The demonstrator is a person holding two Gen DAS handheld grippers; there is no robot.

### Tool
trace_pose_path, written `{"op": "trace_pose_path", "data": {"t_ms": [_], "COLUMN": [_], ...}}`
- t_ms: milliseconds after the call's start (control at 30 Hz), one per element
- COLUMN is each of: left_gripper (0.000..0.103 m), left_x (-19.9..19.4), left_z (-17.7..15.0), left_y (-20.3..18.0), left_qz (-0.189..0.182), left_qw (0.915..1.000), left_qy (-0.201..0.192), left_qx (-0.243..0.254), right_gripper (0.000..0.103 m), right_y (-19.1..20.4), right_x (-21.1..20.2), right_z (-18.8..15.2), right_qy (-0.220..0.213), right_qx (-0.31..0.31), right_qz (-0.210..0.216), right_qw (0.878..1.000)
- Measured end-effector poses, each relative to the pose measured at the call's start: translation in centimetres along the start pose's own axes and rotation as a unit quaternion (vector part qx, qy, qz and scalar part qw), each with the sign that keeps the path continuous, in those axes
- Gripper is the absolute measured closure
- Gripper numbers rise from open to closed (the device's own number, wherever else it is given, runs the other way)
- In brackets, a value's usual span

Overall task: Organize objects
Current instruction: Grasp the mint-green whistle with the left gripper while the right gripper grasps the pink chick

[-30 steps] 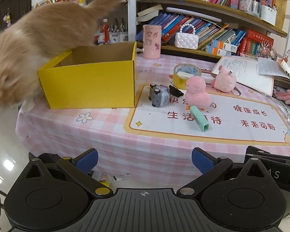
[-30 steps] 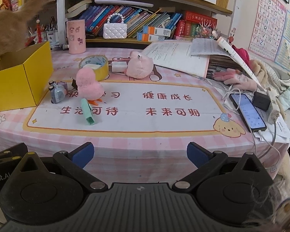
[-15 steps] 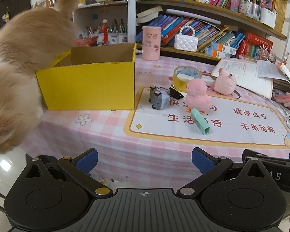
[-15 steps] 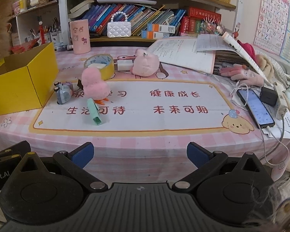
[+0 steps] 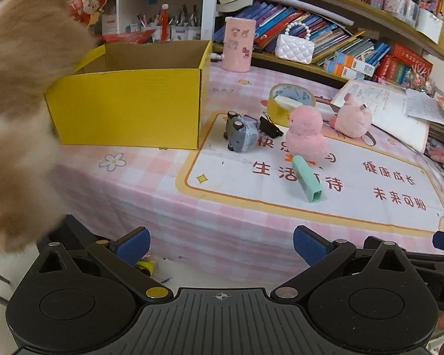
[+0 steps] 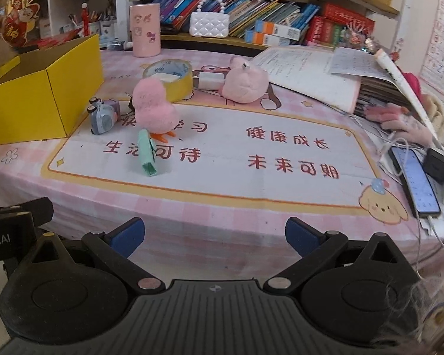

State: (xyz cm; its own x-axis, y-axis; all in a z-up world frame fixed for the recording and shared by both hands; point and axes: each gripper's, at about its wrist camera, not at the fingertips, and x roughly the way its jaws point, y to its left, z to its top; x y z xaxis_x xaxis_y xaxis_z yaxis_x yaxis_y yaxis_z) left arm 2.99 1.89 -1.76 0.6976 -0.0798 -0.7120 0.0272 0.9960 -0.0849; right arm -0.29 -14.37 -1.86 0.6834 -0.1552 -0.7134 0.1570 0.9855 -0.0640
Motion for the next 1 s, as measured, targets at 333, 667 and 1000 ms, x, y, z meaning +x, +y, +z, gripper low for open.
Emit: {"op": "trace_pose_path", "data": {"t_ms": [333, 667, 1000], "left_gripper": [0.001, 0.037, 0.073], "left_x": [2.6, 7.0, 12.2], "left_z": [1.1, 3.5, 5.8], "left_y": [-3.2, -8.1, -10.6], "left_qz": [0.006, -0.036, -0.021], "left_qw": [0.9996, 0.9988, 0.9991], "left_qy": [0.017, 0.03, 0.036], "left_qx": [-0.022, -0.015, -0.004], "right_gripper": [0.001, 0.022, 0.032], "right_y": [-3.4, -7.2, -6.8], "right_x": [3.0, 5.7, 8.0], "right_z": [2.5, 7.6, 12.2], "right_qy": [-0.028, -0.069, -0.056], "right_qx": [0.001, 0.012, -0.043], "right_qz": [0.035, 0.099, 0.201], "right_qw": [0.999, 0.993, 0.977]}}
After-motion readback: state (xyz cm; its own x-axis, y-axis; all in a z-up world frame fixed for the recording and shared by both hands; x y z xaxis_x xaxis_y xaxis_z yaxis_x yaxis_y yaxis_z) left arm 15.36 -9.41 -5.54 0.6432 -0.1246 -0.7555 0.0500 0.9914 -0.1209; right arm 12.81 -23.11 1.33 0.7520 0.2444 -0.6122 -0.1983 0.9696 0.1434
